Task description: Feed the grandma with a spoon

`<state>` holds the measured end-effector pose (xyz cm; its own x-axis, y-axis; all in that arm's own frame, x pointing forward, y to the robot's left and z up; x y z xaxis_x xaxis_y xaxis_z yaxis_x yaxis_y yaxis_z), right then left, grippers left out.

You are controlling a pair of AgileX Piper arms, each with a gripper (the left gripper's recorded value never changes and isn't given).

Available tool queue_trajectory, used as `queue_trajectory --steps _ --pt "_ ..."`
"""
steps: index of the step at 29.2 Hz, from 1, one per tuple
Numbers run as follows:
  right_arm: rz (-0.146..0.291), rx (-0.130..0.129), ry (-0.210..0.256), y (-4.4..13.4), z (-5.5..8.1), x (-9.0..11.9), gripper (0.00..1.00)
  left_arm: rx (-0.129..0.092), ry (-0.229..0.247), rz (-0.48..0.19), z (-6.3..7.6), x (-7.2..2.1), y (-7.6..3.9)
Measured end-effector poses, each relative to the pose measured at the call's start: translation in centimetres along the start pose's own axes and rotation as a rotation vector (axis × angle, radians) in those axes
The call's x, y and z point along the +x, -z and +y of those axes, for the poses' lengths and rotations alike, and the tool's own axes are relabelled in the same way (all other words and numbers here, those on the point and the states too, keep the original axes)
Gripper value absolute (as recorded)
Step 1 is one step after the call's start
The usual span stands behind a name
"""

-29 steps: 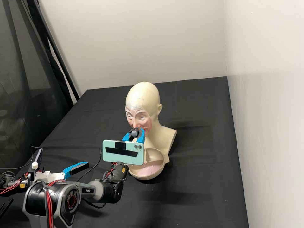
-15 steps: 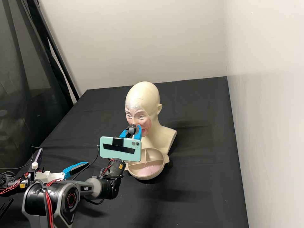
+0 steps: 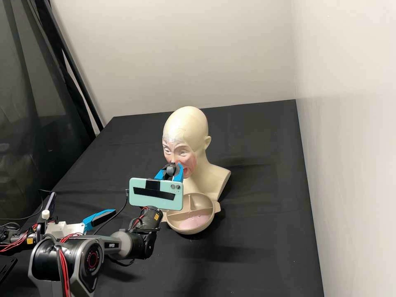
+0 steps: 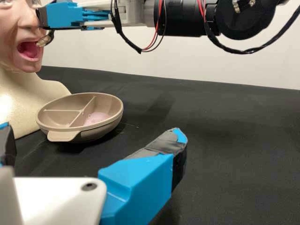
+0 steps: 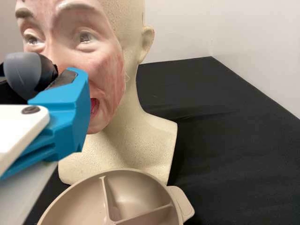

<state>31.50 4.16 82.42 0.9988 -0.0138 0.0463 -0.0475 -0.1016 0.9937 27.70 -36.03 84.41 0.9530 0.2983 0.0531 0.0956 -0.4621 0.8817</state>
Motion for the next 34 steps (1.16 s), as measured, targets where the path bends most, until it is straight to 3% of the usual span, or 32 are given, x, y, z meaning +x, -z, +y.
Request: queue_trajectory --steps 2,8,15,18,24,28,30,33,34 --pt "-0.004 0.0 0.003 -0.1 -0.1 -0.1 0.0 -0.003 0.0 0.001 0.0 0.0 -0.1" --pt "-0.024 0.003 0.018 -1.0 -0.7 -1.1 0.0 0.026 -0.001 -0.004 -0.1 0.02 -0.6" --pt "0.02 -0.007 0.006 -1.3 -1.9 -1.9 0.0 0.061 -0.031 0.002 0.0 0.02 -0.9" --pt "0.026 -0.021 -0.004 -1.4 -2.3 -2.2 0.0 0.065 -0.033 0.003 0.0 0.02 -0.9" --pt "0.033 -0.017 -0.033 -1.4 -2.1 -2.3 0.0 0.065 -0.037 0.001 -0.1 -0.15 -1.0" --pt "0.038 -0.016 -0.04 -1.4 -2.0 -2.3 0.0 0.066 -0.089 -0.017 0.1 -0.42 -1.2" --pt "0.041 -0.016 -0.043 -1.3 -2.0 -2.3 0.0 0.055 -0.124 -0.025 0.1 -0.56 -1.2" --pt "0.041 -0.016 -0.043 -1.3 -2.0 -2.3 0.0 -0.021 -0.133 -0.029 0.1 -0.82 -1.1" --pt "0.041 -0.016 -0.043 -1.3 -2.0 -2.3 0.0 -0.034 -0.129 -0.029 0.0 -0.88 -1.0"
